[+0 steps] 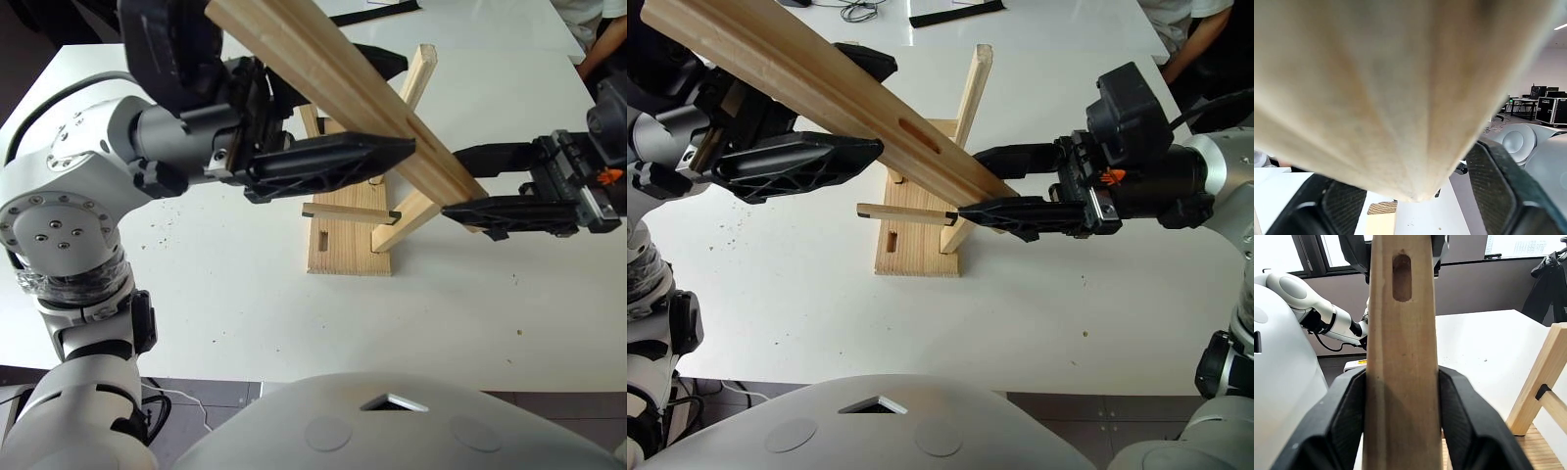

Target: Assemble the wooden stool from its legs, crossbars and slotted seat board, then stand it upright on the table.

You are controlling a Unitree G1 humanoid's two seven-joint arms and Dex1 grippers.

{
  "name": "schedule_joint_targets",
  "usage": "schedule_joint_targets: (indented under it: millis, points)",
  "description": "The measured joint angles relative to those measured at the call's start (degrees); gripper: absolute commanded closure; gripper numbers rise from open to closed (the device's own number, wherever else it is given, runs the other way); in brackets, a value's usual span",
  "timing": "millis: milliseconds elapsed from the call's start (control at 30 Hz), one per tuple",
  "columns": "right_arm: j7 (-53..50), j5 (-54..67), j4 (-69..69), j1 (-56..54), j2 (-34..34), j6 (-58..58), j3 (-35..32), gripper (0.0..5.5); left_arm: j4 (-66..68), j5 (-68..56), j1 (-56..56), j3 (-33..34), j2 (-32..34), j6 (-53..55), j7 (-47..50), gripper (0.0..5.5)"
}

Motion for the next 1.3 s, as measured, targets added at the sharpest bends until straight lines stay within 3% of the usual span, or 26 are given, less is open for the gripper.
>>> schedule_joint_targets:
  millis: [133, 467, 500, 800, 967, 1167, 1300]
  points:
    - [0.7, -0.8, -1.0, 1.4, -0.2, -0.8, 0.0, 3.45, -0.1, 0.8, 0.9, -0.3, 0.4, -0.1, -0.9, 3.44]
    - [1.4, -3.2, -1.3, 1.6, -0.9, -0.9, 0.0, 3.45, -0.4, 4.9, 2.4, -2.4, 0.8, -2.8, -3.5, 3.44]
    - [1.5, -3.4, -1.3, 1.6, -0.9, -1.0, 0.0, 3.07, -0.4, 4.9, 2.4, -2.4, 0.8, -2.8, -3.5, 3.44]
    - [1.5, -5.6, -1.0, 1.9, -1.0, -3.6, -0.6, 1.76, 1.0, 6.5, 3.0, -3.2, 2.5, -0.9, -3.9, 3.44]
    - [2.3, -6.2, -1.0, 3.7, -1.3, -4.1, -1.1, 1.74, 1.7, -1.1, 1.3, 0.0, 2.7, -0.6, -2.1, 3.44]
    - [2.1, -6.2, -1.3, 5.5, -1.3, -4.4, -2.4, 1.74, 1.6, -9.1, 1.8, 3.3, 9.2, 2.6, 1.8, 3.44]
    - [-1.1, -7.0, -0.9, 8.8, -1.2, -4.5, -6.7, 1.74, 0.8, -8.6, 9.4, 7.7, 17.9, 8.3, -5.2, 3.44]
